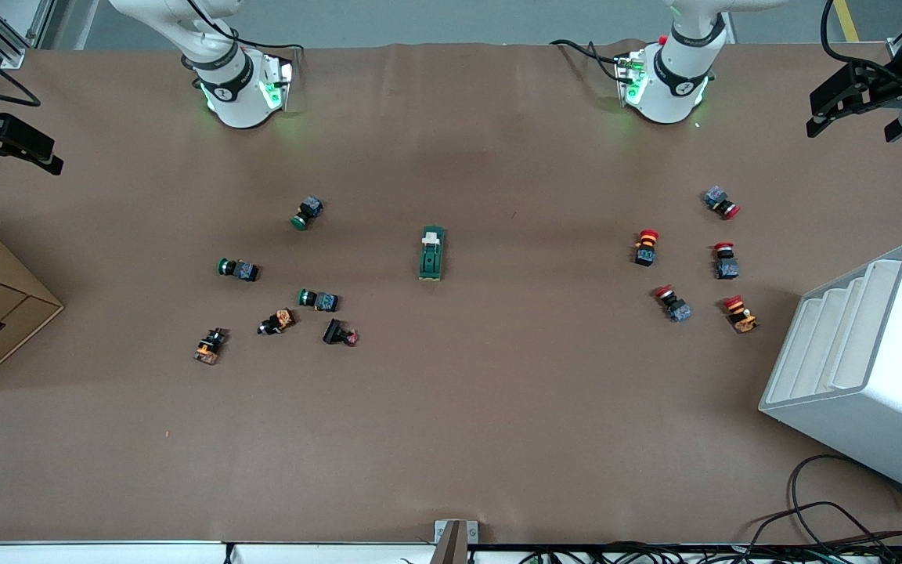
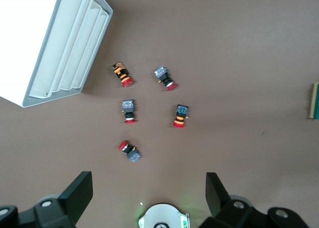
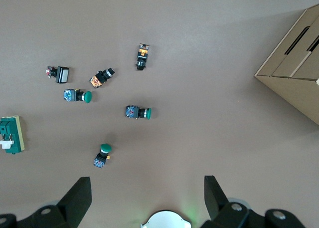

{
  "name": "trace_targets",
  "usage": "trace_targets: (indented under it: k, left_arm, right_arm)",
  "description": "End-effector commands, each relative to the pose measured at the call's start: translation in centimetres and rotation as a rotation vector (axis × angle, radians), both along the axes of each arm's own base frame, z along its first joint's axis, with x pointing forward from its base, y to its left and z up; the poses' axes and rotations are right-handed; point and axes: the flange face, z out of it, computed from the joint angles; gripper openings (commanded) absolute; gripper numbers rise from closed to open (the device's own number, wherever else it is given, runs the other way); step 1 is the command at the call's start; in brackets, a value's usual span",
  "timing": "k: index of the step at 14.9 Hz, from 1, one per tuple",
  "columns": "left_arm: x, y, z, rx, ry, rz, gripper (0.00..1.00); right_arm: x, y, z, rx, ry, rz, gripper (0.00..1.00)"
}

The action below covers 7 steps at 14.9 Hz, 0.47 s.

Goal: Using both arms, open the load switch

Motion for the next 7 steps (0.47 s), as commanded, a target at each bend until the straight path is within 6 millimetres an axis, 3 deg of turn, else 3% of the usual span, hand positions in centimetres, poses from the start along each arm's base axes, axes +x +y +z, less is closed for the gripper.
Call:
trace_targets:
  k: [1, 7]
  left_arm:
    - [-0.7, 0.2, 0.1, -0.031, -0.003, 0.024, 1.00]
    - [0.6, 0.6, -0.4, -0.014, 0.005, 0.027, 1.00]
  right_arm:
    - [-0.8, 0.0, 1.1, -0.014, -0.021, 0.009, 1.00]
    - [-1.2, 0.1, 1.1, -0.014, 0.014, 0.028, 1.00]
